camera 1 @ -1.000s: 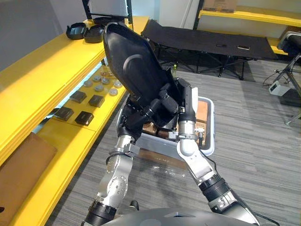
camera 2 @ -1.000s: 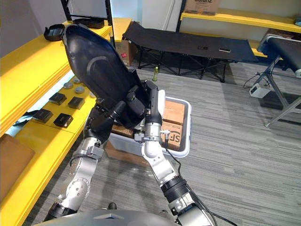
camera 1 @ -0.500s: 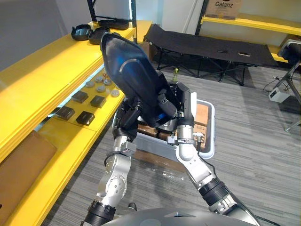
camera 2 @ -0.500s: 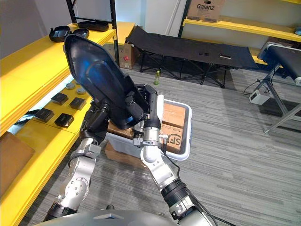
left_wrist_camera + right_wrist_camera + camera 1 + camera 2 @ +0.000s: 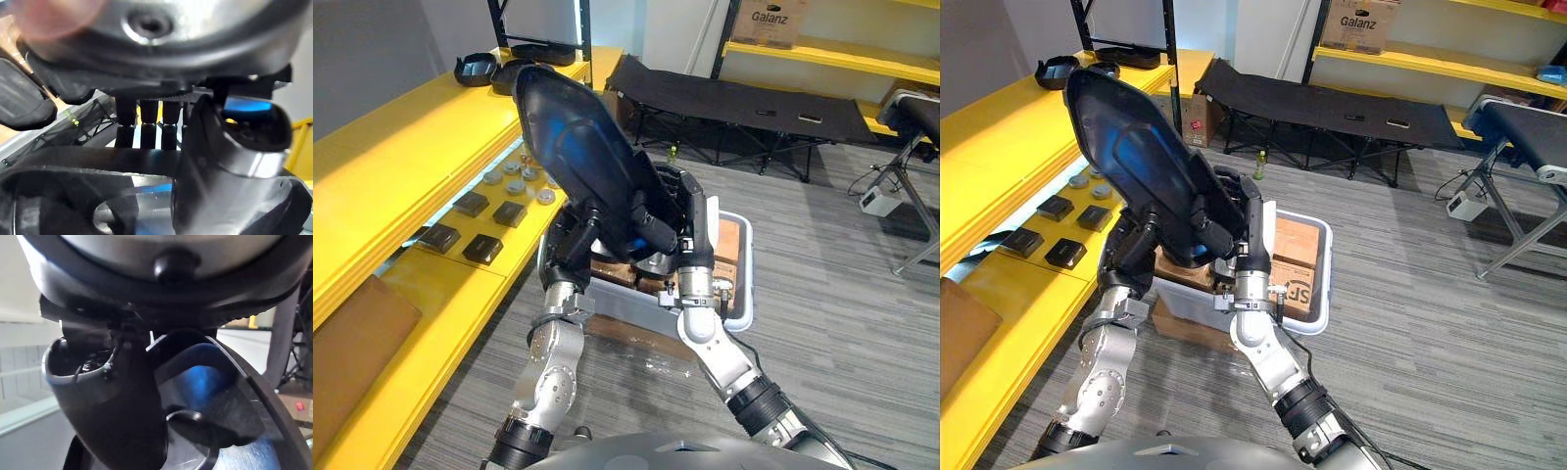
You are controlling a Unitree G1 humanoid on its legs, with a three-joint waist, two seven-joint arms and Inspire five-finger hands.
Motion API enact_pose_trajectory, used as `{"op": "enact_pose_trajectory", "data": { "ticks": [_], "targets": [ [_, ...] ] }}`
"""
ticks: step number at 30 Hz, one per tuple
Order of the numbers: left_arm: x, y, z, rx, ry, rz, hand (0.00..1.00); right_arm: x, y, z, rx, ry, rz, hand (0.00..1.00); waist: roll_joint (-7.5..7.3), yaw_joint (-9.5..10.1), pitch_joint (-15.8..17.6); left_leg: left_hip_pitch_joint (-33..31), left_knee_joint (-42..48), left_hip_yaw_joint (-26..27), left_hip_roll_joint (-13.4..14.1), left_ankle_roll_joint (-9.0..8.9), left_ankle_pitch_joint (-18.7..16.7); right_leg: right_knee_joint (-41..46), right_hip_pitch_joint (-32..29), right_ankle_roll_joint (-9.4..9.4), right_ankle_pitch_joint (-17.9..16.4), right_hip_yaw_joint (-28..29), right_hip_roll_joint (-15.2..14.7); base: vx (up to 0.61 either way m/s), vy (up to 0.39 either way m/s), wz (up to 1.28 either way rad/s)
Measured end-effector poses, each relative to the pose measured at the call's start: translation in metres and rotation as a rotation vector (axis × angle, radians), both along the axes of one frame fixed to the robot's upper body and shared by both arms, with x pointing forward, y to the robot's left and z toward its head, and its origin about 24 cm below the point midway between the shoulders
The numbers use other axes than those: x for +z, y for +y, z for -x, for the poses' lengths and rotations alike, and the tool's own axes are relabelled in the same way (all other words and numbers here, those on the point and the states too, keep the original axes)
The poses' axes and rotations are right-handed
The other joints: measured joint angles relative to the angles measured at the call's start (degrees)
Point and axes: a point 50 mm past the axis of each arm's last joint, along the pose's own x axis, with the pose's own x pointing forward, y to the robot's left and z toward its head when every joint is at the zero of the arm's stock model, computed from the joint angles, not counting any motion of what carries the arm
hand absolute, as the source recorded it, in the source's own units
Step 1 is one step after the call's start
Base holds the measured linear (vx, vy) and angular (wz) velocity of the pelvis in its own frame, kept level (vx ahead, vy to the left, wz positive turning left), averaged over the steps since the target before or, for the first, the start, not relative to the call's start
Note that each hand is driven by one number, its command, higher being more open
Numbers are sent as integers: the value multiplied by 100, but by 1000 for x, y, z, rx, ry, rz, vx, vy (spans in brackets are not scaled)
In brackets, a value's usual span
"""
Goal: Walk over and take three plastic housings, then place them on the shelf
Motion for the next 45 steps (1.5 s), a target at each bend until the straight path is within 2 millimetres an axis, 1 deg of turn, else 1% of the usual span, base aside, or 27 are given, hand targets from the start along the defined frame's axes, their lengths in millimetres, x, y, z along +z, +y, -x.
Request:
{"op": "enact_pose_trajectory", "data": {
  "ticks": [2,5,7,9,11,13,15,17,18,20,21,23,26,28,29,31,33,34,36,39,43,45],
  "targets": [
    [1,1,0,32,4,-29,0,-1,2,1,18,14,-16,100,-10,-18,-7,0,0,4,0,-1,0,0,0,0,0,0,0,0,0,0],
    [4,1,1,90,-10,-97,0,-12,6,10,61,72,-28,100,-56,-32,-42,0,0,16,5,-8,-9,-2,0,-1,-1,4,5,0,0,0],
    [8,2,2,171,-23,-202,0,-22,10,19,87,119,-26,100,-55,-44,-44,1,0,27,5,-10,-15,-3,-2,-2,-2,13,4,0,0,0],
    [9,6,2,245,-13,-266,0,-25,12,22,106,137,-23,100,-53,-64,-44,3,0,38,13,-16,-19,-2,-12,-4,-3,25,11,0,0,-6],
    [10,13,3,350,4,-315,0,-26,12,23,105,151,-21,100,-49,-69,-43,9,0,53,21,-22,-26,-1,-11,-8,-6,58,21,0,0,-8],
    [11,30,5,518,30,-380,0,-29,9,25,99,169,-22,100,-41,-82,-40,10,-1,69,29,-26,-30,2,-35,-11,-8,77,29,0,0,-5],
    [12,40,7,609,40,-422,0,-32,7,27,93,187,-29,100,-35,-80,-39,10,-1,95,34,-28,-35,19,-65,-28,-21,107,32,0,0,-6],
    [12,54,11,731,64,-468,0,-39,1,30,86,248,-93,100,-26,-69,-37,10,0,123,32,-25,-40,59,-86,-30,-22,152,31,7,3,-2],
    [11,57,11,754,71,-481,0,-41,-1,31,80,258,-100,100,-24,-68,-37,10,0,124,30,-24,-41,63,-88,-31,-23,156,28,0,0,0],
    [3,66,14,811,122,-501,0,-47,-8,33,56,296,-135,100,-2,-75,-45,13,1,141,18,-17,-46,64,-95,-30,-22,172,15,5,7,-2],
    [1,67,14,820,137,-507,0,-48,-10,33,51,301,-142,100,3,-79,-43,13,1,149,17,-15,-48,64,-99,-29,-22,183,13,-2,17,-6],
    [-8,70,16,844,189,-561,0,-51,-19,33,22,323,-177,100,22,-100,-45,21,0,173,17,-21,-57,64,-110,-29,-22,213,12,-9,11,-7],
    [-15,76,21,872,231,-601,0,-54,-31,33,-17,329,-179,100,70,-155,-48,19,-2,241,23,-27,-75,63,-166,-59,-42,287,15,-11,8,-15],
    [-19,86,29,900,256,-620,0,-57,-49,35,-79,331,-186,100,148,-217,-44,16,-2,312,28,-30,-113,62,-189,-56,-40,359,18,15,11,-19],
    [-20,88,30,902,259,-623,0,-58,-55,36,-98,333,-188,100,162,-227,-47,16,-1,316,27,-30,-114,61,-190,-55,-39,365,18,27,9,-7],
    [-20,94,37,886,225,-600,0,-66,-86,43,-189,357,-197,100,187,-230,-37,18,-1,351,38,-36,-118,34,-195,-20,-17,409,34,30,1,-8],
    [-19,97,43,868,191,-564,0,-69,-98,47,-224,368,-204,100,189,-227,-37,19,0,374,60,-49,-135,3,-195,-14,-12,447,53,30,-9,-9],
    [-16,99,48,838,158,-519,0,-70,-106,48,-228,373,-244,100,191,-235,-36,21,0,397,88,-57,-147,-9,-203,-7,-4,478,71,31,-17,-7],
    [-12,101,53,794,110,-470,0,-70,-112,50,-216,367,-286,100,197,-229,-32,23,1,401,95,-70,-160,-19,-201,-8,-4,478,93,37,-16,-4],
    [-6,99,54,727,49,-439,0,-69,-112,49,-159,353,-330,100,224,-216,-18,17,2,357,104,-74,-163,-33,-170,-13,-8,410,110,30,-14,8],
    [3,96,59,676,-7,-446,0,-67,-101,45,-75,346,-352,100,274,-158,6,-7,2,67,99,-68,-161,-114,33,-9,-10,90,92,15,-19,36],
    [10,97,65,660,-42,-443,0,-60,-88,36,-4,322,-345,100,303,2,25,-75,3,-179,93,-62,-145,-114,124,-7,-14,-184,93,-8,-23,53]
  ]
}}
